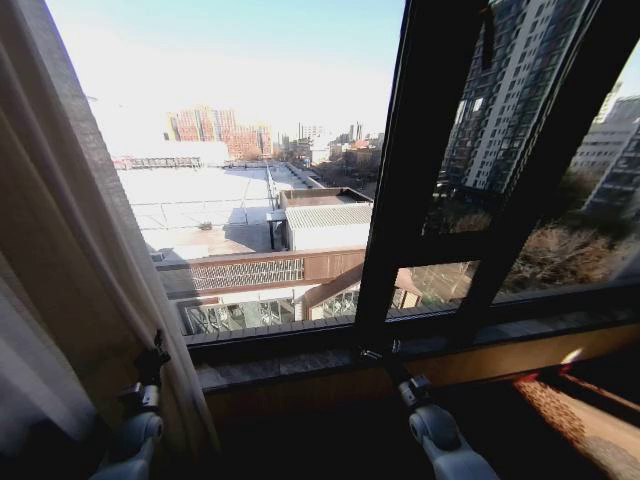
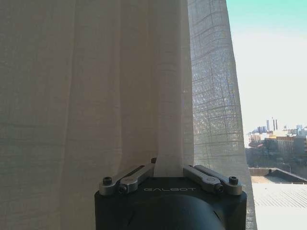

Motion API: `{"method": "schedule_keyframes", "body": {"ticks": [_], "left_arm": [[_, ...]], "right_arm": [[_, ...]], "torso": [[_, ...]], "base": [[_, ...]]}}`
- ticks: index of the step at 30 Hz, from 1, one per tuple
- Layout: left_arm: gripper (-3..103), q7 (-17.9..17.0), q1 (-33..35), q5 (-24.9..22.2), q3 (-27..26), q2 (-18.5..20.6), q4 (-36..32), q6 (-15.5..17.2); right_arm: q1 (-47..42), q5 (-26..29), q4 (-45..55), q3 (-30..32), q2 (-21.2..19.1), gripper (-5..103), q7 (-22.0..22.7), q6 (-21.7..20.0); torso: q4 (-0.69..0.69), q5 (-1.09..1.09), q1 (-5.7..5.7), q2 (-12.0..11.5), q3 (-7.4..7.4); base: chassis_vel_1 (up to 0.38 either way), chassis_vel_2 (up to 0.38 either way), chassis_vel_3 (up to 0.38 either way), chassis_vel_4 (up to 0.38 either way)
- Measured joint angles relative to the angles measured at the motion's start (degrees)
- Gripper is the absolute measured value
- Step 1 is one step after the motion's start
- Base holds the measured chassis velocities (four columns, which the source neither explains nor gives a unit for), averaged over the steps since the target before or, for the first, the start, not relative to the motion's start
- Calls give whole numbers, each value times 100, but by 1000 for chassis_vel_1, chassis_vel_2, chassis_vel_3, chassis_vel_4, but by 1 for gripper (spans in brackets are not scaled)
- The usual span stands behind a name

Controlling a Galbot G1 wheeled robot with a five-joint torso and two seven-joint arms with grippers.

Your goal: Open the curtains by pulling them apart, changing their state from closed to fully open.

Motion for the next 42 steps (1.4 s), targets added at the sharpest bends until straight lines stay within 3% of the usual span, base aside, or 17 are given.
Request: {"method": "schedule_keyframes", "body": {"ticks": [15,42], "left_arm": [[0,-2,-61,-24,-8,33,60,-15],[0,-2,-115,-6,71,15,138,-31]], "right_arm": [[-2,0,1,-3,3,100,-1,0],[0,0,0,-2,1,100,1,0]], "torso": [[3,-1,-5,5,-3],[0,4,5,-2,1]], "base": [[220,24,-208,-17],[-58,2,58,1]]}}
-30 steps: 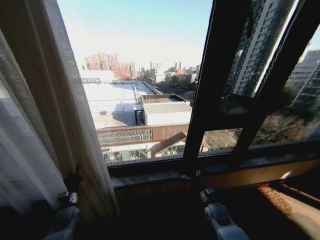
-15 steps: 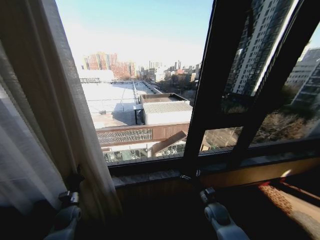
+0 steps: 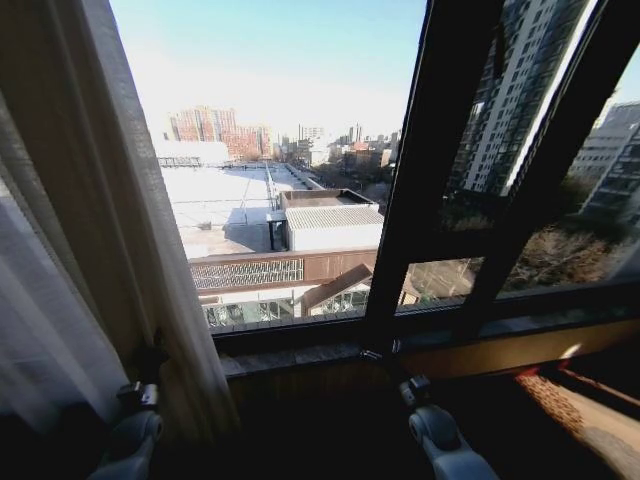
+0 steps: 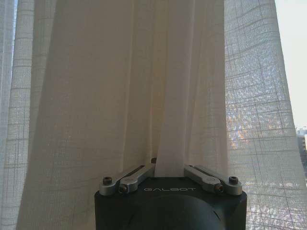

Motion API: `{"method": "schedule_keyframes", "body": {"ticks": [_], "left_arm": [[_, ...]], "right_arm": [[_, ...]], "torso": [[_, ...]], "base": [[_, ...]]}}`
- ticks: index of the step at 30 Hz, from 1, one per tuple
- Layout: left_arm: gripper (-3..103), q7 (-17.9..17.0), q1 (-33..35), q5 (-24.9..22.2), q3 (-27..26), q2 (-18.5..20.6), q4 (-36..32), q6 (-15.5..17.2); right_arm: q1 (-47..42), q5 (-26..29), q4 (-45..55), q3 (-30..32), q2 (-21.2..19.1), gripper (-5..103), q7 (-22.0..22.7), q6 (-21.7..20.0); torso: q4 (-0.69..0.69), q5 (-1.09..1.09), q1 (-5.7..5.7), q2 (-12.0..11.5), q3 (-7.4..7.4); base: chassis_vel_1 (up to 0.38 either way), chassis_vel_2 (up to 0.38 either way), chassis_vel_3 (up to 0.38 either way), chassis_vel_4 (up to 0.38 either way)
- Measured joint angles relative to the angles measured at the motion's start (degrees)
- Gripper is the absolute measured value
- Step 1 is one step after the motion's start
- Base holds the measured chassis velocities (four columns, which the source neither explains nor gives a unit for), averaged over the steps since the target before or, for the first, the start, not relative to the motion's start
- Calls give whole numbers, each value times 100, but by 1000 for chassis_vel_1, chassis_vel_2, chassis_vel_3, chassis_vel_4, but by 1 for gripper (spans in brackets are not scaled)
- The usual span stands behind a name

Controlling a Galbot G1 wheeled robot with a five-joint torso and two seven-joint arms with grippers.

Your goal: Open the curtains by pulling them apart, changing their state from closed to fully open.

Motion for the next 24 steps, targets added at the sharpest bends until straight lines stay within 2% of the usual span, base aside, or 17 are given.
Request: {"method": "schedule_keyframes", "body": {"ticks": [12,24], "left_arm": [[0,-9,8,11,8,-19,31,-14],[0,-12,48,-13,-28,-9,-7,-30]], "right_arm": [[0,0,0,0,0,100,-1,0],[0,0,0,0,0,100,-1,0]], "torso": [[2,-4,-8,4,-3],[1,-3,0,0,-1]], "base": [[-13,1,12,0],[-60,57,75,-53]]}}
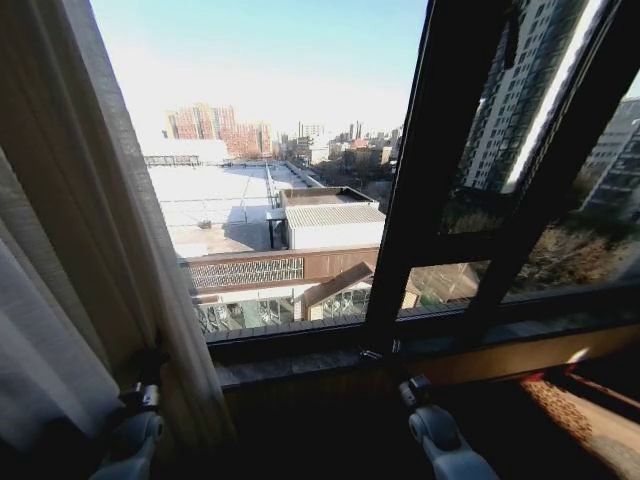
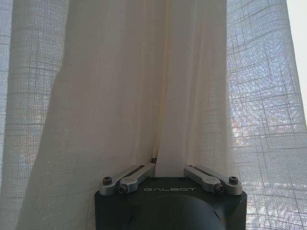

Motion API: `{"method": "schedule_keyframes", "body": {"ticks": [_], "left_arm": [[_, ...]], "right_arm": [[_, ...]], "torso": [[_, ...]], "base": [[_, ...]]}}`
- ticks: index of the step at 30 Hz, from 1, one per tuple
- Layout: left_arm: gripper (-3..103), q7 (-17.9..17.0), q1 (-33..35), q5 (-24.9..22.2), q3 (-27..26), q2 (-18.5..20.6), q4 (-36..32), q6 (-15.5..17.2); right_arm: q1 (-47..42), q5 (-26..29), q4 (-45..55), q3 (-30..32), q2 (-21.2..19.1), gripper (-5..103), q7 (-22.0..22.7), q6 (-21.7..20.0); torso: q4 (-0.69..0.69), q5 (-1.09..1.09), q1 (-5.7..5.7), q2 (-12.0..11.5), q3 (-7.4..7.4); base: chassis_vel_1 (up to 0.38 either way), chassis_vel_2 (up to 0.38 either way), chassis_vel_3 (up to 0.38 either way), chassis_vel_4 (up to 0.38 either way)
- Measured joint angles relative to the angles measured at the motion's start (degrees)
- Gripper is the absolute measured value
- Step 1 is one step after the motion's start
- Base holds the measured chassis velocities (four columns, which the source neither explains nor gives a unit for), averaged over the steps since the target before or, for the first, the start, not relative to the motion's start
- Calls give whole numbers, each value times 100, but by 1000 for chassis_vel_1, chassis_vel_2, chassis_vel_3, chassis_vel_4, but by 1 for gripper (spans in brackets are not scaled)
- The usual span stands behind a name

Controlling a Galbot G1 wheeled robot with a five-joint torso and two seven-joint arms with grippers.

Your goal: Open the curtains by pulling them apart, changing their state from closed to fully open.

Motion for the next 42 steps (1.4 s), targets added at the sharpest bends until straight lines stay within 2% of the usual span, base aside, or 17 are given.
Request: {"method": "schedule_keyframes", "body": {"ticks": [29,34,37,38,40,42], "left_arm": [[0,-82,116,-144,-175,108,-48,-59],[0,-216,-43,-246,-410,381,259,-31],[0,-408,-276,-377,-694,748,733,-6],[0,-408,-276,-377,-694,748,733,-6],[0,-529,-461,-401,-818,943,1069,0],[0,-674,-822,-410,-941,1278,1690,-13]], "right_arm": [[-1,0,0,0,0,100,-1,0],[0,0,0,0,0,100,-1,0],[-1,0,0,0,0,100,-1,0],[-1,0,0,0,0,100,-1,0],[0,0,0,0,0,100,-1,0],[-1,0,0,0,0,100,-1,0]], "torso": [[0,-2,-5,2,-1],[-1,-1,-5,2,-1],[0,-2,-5,2,-1],[0,-2,-5,2,-1],[1,-3,-5,2,-1],[1,-2,-5,2,-1]], "base": [[28,41,-33,-36],[0,0,0,0],[0,0,0,0],[0,0,0,0],[0,0,0,0],[0,0,0,0]]}}
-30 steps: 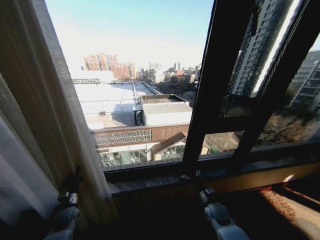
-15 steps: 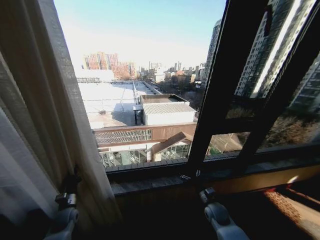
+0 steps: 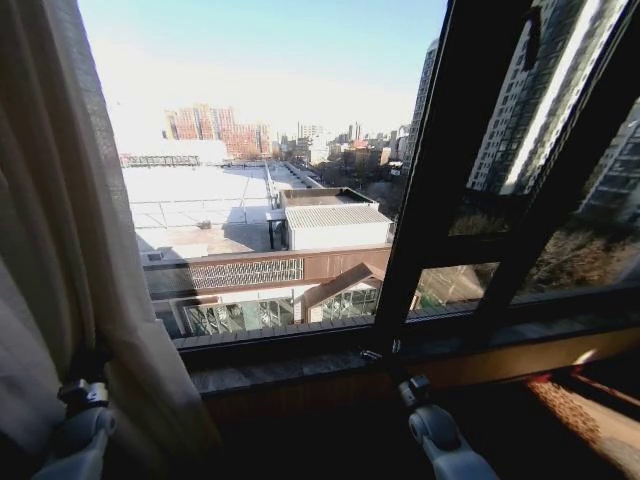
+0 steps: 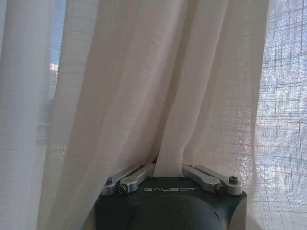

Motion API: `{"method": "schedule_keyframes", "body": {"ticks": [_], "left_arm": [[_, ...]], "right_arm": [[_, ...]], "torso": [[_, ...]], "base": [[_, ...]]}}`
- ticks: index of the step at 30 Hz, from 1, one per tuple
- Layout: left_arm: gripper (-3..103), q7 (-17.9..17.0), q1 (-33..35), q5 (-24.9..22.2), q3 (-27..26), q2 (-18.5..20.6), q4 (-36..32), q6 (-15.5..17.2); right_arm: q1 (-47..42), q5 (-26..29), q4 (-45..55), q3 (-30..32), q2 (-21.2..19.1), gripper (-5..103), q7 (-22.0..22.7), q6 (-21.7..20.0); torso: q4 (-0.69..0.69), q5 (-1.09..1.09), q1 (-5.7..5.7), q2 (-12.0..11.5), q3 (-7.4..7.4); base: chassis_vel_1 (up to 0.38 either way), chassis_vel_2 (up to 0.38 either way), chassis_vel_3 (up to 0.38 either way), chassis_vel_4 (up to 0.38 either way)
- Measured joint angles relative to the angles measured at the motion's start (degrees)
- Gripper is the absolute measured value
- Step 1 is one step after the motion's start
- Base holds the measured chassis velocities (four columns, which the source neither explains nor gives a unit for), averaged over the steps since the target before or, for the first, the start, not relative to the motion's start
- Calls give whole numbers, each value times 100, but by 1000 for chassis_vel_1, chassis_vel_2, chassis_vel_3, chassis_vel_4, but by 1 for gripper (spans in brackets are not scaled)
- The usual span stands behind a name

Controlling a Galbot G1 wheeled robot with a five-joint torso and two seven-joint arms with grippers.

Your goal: Open the curtains by pulling them apart, changing their state from closed to fully open.

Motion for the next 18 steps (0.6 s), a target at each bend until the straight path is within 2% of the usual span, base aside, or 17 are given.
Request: {"method": "schedule_keyframes", "body": {"ticks": [3,6,12,18], "left_arm": [[0,-51,-239,0,-41,215,441,-37],[0,-100,-688,41,-76,607,1252,-119],[0,-277,-1108,260,-112,860,1832,-87],[0,-478,-1201,559,-118,856,1949,-20]], "right_arm": [[0,0,0,0,0,100,1,0],[0,0,0,1,0,100,2,0],[0,0,0,0,0,100,1,0],[0,0,0,0,0,100,1,0]], "torso": [[-1,0,0,0,0],[1,0,1,-1,0],[0,1,1,0,0],[0,1,1,-1,0]], "base": [[0,0,0,0],[0,0,0,0],[0,0,0,0],[0,0,0,0]]}}
